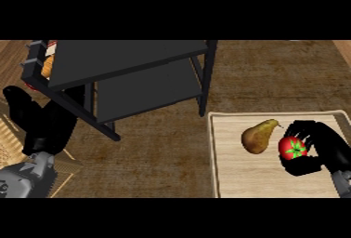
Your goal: Pick the tomato from the tray and place it in the tiered shelf
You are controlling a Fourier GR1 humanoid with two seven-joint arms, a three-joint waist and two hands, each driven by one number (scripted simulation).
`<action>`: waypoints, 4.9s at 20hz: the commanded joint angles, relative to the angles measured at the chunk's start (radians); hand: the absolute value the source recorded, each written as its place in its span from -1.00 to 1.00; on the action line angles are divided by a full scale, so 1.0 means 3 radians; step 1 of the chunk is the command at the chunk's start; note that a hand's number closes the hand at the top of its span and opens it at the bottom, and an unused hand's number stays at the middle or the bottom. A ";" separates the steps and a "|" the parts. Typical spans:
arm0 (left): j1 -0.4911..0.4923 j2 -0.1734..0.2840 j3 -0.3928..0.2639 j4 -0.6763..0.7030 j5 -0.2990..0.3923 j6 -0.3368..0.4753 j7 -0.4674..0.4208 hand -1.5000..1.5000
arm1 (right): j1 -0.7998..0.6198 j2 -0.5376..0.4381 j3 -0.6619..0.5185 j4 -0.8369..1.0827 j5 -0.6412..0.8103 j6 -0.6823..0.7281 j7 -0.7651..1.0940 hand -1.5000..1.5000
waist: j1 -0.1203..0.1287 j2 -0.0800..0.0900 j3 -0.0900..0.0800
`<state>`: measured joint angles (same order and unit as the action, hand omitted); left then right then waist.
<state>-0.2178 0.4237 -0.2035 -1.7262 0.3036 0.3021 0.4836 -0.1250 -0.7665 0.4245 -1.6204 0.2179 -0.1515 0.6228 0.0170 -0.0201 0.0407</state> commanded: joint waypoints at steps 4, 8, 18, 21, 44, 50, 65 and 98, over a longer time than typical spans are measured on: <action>0.0346 -0.0095 -0.0102 0.0384 0.0067 -0.0071 0.0054 0.00 | -0.0376 0.0665 0.0859 -0.0681 0.0402 0.0061 -0.0026 1.00 | 0.0242 0.0109 -0.0165; 0.0182 -0.0151 -0.0183 0.0448 0.0046 -0.0074 0.0131 0.00 | -0.0801 0.1258 0.1367 -0.0833 0.0643 0.0141 0.0146 1.00 | 0.0334 0.0111 -0.0173; 0.0599 -0.0144 0.0037 0.0657 0.0092 -0.0133 -0.0260 0.00 | -0.2000 0.2526 0.1470 -0.1106 0.1660 0.0275 0.1701 1.00 | -0.0012 0.0008 -0.0172; 0.0661 -0.0271 -0.0022 0.0700 0.0047 -0.0099 -0.0395 0.00 | -0.2309 0.2541 0.1396 -0.1198 0.1685 0.0410 0.2017 1.00 | -0.0073 0.0015 -0.0168; 0.0815 -0.0169 0.0147 0.0739 0.0101 -0.0350 -0.0606 0.00 | -0.4183 0.2554 -0.0402 0.0297 0.1051 0.0805 0.1864 1.00 | -0.0033 0.0091 -0.0149; 0.0816 -0.0185 0.0195 0.0824 0.0150 -0.0441 -0.0716 0.00 | -0.4387 0.2466 -0.0490 0.0828 0.0972 0.0943 0.1465 1.00 | -0.0022 0.0126 -0.0152; 0.0754 -0.0226 0.0184 0.0889 0.0090 -0.0441 -0.0745 0.00 | -0.4636 0.2505 -0.0630 0.1765 0.1161 0.0640 0.0858 1.00 | 0.0010 0.0132 -0.0146; 0.0659 -0.0278 0.0231 0.0987 0.0079 -0.0434 -0.0742 0.00 | -0.4922 0.2555 -0.1787 0.2240 0.0505 -0.0903 0.0376 -1.00 | -0.0020 0.0115 -0.0141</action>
<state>-0.1007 0.3712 -0.0393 -1.5639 0.3694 0.1835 0.1967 -1.5645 -0.0005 -0.0531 -0.9502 0.3842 -0.3311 0.7219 0.0199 0.0013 0.0179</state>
